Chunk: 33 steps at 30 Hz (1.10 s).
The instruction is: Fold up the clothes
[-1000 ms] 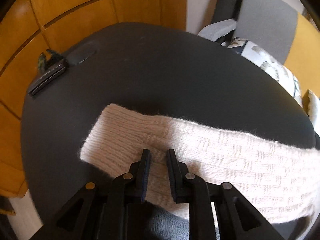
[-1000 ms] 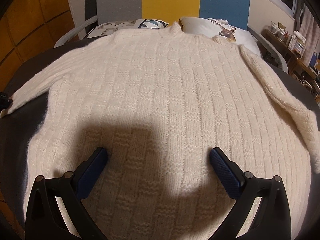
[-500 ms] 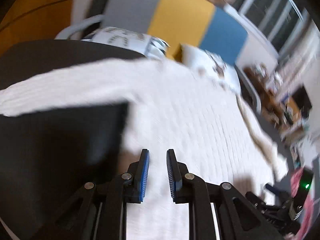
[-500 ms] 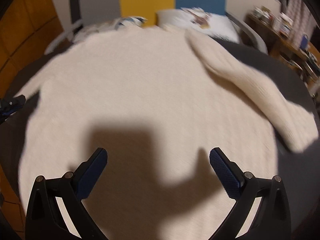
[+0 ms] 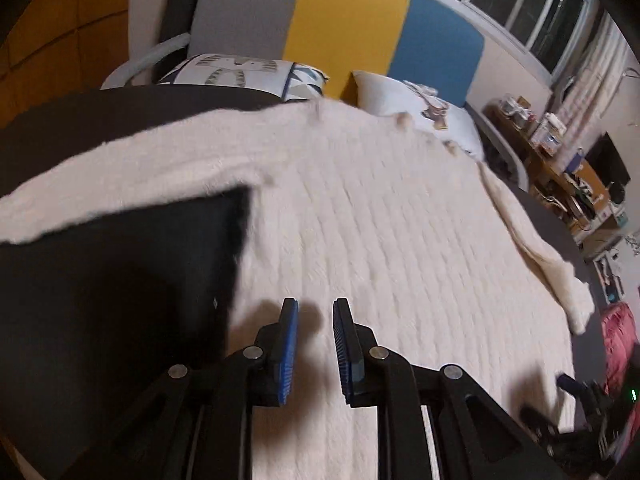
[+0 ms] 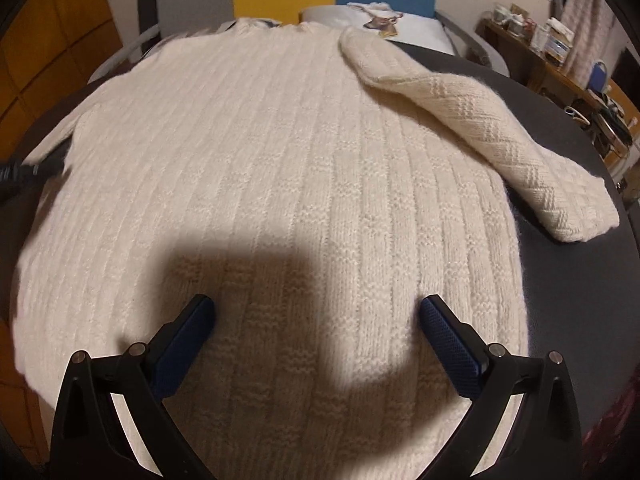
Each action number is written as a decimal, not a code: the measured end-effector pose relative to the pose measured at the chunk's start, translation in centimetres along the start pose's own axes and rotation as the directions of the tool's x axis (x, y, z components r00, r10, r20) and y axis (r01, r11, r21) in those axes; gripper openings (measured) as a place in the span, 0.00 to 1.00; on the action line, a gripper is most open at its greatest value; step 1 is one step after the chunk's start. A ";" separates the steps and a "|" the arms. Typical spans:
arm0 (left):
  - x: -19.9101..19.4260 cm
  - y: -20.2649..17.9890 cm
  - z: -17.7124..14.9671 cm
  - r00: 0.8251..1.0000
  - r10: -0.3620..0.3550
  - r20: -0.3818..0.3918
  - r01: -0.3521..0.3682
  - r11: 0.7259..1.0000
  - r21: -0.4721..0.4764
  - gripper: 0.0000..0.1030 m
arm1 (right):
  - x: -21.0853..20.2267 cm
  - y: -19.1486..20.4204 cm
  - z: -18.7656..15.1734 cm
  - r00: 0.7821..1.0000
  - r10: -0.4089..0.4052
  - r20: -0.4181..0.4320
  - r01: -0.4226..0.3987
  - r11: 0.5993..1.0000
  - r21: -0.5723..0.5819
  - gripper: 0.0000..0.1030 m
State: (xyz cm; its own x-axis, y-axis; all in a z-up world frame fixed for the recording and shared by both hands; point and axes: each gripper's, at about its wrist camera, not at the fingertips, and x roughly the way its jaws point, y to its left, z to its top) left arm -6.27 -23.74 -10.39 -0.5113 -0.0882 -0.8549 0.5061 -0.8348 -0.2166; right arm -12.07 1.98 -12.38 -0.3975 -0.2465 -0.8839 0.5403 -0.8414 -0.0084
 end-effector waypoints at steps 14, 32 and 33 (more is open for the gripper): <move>-1.7 -7.8 -0.2 0.992 0.009 0.126 -0.029 0.987 0.159 0.18 | -0.5 -0.9 -2.0 0.987 0.086 0.134 -0.085 0.996 -0.019 1.00; 5.3 -17.4 -1.5 0.989 -0.139 0.050 0.112 0.926 0.361 0.18 | -4.0 -35.2 1.9 0.965 -0.151 0.216 0.030 0.877 0.479 1.00; 5.4 -17.1 -1.4 0.987 -0.154 0.043 0.130 0.928 0.349 0.18 | -3.2 -35.7 2.5 0.967 -0.157 0.199 0.051 0.890 0.453 1.00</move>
State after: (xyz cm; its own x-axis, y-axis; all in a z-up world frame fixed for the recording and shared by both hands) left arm -16.72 -9.19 -11.97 -0.6129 0.0182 -0.7900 0.1611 -0.9759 -0.1475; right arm -31.95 31.59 -8.07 -0.6170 -0.2021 -0.7606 0.1245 -0.9794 0.1592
